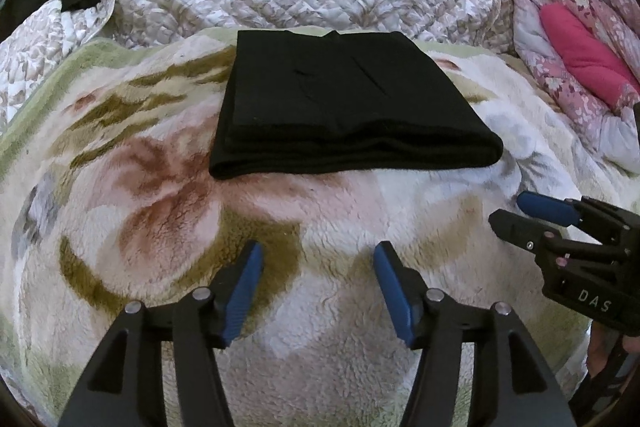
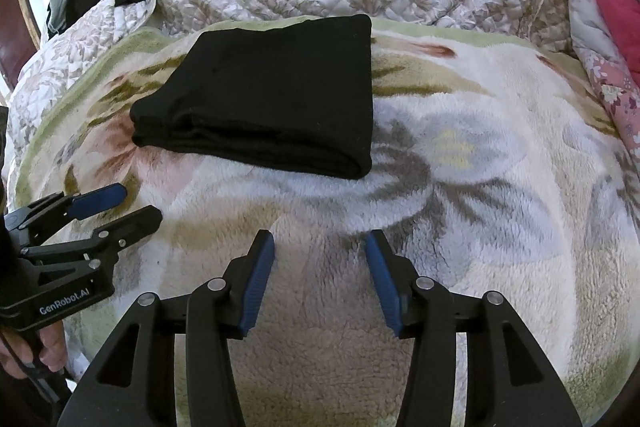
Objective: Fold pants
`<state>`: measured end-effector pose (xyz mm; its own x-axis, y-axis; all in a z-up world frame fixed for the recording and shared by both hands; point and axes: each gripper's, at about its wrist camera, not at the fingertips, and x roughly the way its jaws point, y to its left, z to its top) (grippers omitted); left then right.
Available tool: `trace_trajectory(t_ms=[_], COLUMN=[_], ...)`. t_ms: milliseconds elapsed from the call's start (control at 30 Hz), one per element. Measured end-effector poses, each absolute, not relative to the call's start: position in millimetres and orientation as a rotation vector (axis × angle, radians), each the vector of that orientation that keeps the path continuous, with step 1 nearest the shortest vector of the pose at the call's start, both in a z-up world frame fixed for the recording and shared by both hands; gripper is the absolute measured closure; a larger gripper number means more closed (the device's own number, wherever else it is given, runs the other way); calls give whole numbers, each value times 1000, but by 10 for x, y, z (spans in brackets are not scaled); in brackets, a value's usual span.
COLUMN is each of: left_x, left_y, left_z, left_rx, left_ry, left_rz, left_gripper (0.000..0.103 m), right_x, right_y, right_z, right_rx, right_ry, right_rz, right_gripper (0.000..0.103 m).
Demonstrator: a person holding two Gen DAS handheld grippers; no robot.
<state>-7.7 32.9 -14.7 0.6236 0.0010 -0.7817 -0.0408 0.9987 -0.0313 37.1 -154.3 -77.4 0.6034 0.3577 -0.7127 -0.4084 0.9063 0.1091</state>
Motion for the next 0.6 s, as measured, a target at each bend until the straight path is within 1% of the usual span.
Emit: trace_trajectory(t_ms=[600], left_x=[-59], left_y=[332], left_z=[-166], left_rx=[-57], left_ry=[914], left_rz=[34], left_gripper=[37], right_x=[357], right_y=[-1517], right_z=[-797], right_rx=[-106], right_ry=[793], right_rz=[443], right_gripper=[52])
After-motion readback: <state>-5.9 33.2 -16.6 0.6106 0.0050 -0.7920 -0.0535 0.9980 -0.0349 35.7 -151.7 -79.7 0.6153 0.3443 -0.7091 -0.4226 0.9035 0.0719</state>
